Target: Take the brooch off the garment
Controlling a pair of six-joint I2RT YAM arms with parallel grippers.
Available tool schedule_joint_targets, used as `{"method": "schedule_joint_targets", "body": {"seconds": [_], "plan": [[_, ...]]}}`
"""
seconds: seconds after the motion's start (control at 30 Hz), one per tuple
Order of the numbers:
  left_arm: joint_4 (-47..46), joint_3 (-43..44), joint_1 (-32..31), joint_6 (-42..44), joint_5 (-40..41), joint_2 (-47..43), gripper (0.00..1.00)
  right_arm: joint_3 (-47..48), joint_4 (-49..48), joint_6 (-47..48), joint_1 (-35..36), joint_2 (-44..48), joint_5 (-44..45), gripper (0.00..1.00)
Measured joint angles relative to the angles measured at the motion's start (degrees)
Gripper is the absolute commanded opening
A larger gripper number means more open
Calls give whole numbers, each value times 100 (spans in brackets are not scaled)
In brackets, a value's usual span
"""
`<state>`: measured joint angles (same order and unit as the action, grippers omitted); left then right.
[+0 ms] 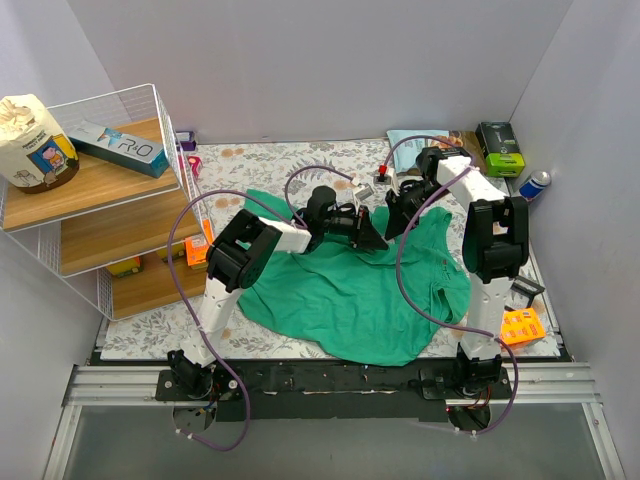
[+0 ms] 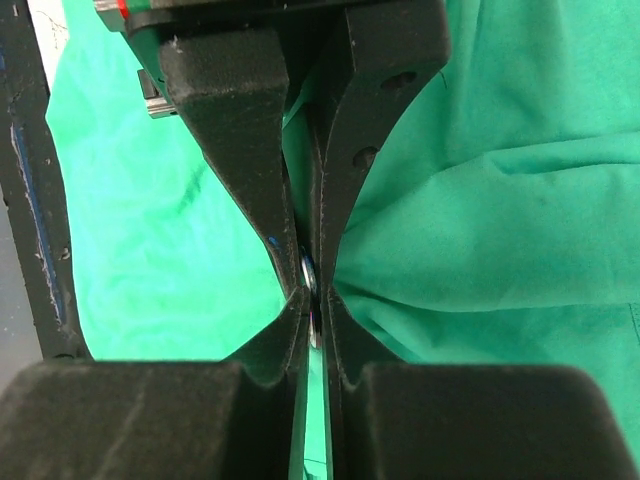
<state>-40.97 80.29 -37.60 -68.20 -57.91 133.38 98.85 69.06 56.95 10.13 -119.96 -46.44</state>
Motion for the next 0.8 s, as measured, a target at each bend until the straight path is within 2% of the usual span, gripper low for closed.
{"method": "schedule_joint_targets", "body": {"seconds": [0.03, 0.17, 0.5, 0.63, 0.8], "plan": [[-2, 0, 0, 4, 2, -2, 0, 22, 42, 37, 0, -15, 0, 1], [31, 0, -2, 17, 2, -2, 12, 44, 142, 138, 0, -52, -2, 1], [24, 0, 0, -90, 111, -2, 18, 37, -4, -57, -2, -52, 2, 1], [22, 0, 0, -173, 177, -2, 17, 0, -61, -197, -11, -52, -4, 1], [44, 0, 0, -267, 304, -2, 1, -35, -170, -378, -33, -52, -13, 1]]}}
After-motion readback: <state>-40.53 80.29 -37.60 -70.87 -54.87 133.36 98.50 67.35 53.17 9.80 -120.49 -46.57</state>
